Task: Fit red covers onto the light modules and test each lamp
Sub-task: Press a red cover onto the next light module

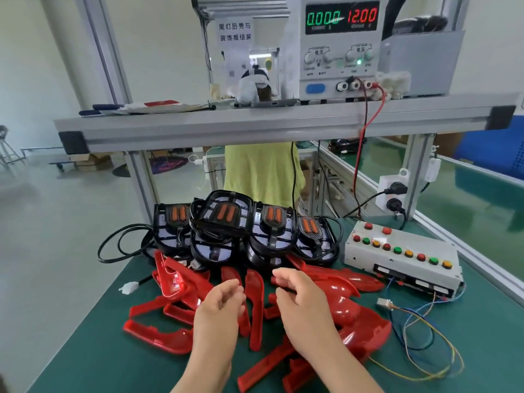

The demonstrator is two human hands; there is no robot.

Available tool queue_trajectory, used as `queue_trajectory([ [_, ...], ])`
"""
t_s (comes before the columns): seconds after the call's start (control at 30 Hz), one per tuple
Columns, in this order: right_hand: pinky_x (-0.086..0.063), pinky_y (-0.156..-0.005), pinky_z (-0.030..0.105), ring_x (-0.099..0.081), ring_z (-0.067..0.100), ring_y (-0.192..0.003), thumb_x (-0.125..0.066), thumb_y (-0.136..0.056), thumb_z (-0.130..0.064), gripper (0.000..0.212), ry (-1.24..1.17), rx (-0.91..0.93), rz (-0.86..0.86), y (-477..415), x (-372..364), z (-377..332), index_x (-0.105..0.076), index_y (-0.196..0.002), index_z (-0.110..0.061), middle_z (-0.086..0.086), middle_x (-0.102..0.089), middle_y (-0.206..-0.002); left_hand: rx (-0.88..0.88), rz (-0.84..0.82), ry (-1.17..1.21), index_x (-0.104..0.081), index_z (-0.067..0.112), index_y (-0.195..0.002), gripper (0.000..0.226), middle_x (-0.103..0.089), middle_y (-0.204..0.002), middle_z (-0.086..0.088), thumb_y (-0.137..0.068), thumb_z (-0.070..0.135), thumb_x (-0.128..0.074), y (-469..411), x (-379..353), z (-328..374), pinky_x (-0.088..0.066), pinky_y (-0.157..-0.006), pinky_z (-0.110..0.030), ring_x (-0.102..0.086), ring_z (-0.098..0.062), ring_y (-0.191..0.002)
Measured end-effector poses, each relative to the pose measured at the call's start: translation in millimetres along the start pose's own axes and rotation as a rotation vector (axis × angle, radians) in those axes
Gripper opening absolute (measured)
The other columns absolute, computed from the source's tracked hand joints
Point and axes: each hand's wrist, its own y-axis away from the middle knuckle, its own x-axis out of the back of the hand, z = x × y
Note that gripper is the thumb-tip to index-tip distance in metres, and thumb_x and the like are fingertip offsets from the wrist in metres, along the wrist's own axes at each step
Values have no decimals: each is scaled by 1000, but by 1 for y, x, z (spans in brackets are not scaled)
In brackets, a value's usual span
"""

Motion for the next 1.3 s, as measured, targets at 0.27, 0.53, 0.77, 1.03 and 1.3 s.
queue_trajectory([
  [0.27, -48, -92, 13, -63, -5, -106, -56, -97, -4, 32, -262, -108, 43, -5, 9, 7, -65, -116, -28, -12, -69, -112, 92, 36, 320, -53, 1, -131, 34, -65, -118, -11, -101, 18, -54, -54, -14, 53, -50, -89, -31, -64, -17, -101],
  [0.53, -49, -89, 12, -63, -9, -101, -58, -98, -9, 27, -335, -120, 55, -5, 9, 10, -64, -112, -32, -14, -70, -110, 351, -74, 374, -42, 0, -143, 64, -55, -137, -22, -97, 40, -59, -88, -32, 80, -47, -88, -39, -58, -30, -119],
  [0.77, -51, -84, 15, -66, -5, -100, -62, -96, -10, 28, -416, -171, 73, -9, 9, 14, -63, -107, -36, -12, -71, -108, 422, -49, 290, -40, -2, -144, 67, -61, -132, -18, -96, 40, -61, -104, -34, 82, -46, -89, -41, -64, -29, -110],
  [1.03, -52, -89, 17, -66, -2, -101, -61, -96, -7, 29, -419, -191, 51, -10, 11, 12, -64, -108, -32, -11, -70, -109, 277, 42, 221, -56, 0, -112, 28, -71, -89, -14, -101, 25, -50, -106, -31, 65, -51, -62, -32, -71, -21, -74],
  [1.3, -52, -92, 18, -65, -5, -98, -63, -96, -10, 27, -387, -168, 46, -8, 13, 8, -64, -106, -34, -13, -70, -107, 127, -5, 265, -66, 5, -102, 25, -77, -86, -12, -102, 22, -48, -83, -16, 53, -55, -71, -34, -76, -21, -78],
])
